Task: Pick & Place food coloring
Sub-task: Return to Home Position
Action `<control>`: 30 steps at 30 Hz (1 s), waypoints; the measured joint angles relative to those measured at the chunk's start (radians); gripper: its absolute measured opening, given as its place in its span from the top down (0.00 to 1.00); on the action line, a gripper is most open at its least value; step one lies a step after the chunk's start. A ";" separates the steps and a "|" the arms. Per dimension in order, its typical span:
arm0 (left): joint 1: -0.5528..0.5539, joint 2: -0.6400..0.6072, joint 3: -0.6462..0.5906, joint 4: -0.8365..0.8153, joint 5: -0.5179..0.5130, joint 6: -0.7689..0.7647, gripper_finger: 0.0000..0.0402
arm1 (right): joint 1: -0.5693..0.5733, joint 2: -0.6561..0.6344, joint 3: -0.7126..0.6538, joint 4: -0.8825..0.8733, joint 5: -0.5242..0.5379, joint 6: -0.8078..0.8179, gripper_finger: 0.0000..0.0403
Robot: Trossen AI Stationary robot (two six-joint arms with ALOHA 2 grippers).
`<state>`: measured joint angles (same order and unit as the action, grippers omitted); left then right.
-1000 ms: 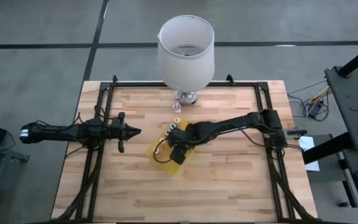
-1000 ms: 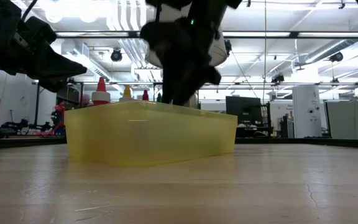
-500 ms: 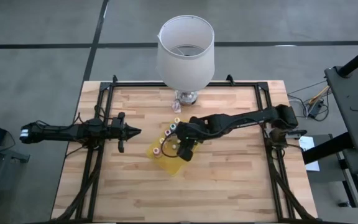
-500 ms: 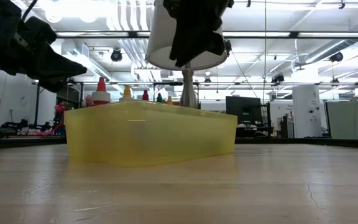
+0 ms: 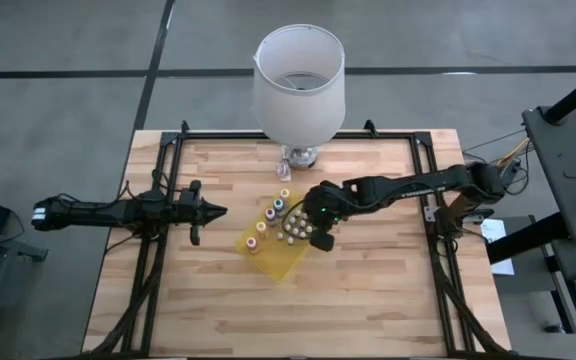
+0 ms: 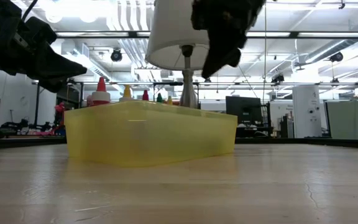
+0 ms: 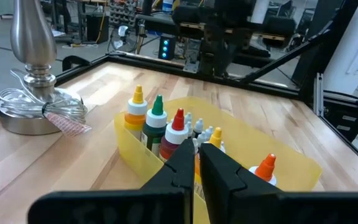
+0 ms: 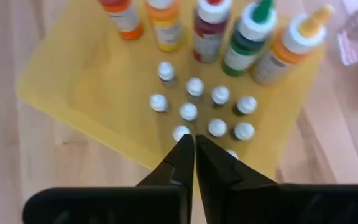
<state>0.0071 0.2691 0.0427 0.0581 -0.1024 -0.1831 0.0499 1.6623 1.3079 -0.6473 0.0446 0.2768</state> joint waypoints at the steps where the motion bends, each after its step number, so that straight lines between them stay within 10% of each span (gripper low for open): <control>1: 0.000 0.000 0.000 0.000 0.000 0.000 1.00 | -0.003 -0.014 -0.024 0.017 0.001 -0.001 0.98; 30: 0.000 0.003 0.000 0.000 0.000 0.000 1.00 | -0.062 -0.602 -0.610 0.233 0.003 -0.097 0.98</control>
<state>0.0071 0.2726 0.0425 0.0586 -0.1021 -0.1829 -0.0116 1.0603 0.6982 -0.4141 0.0471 0.1799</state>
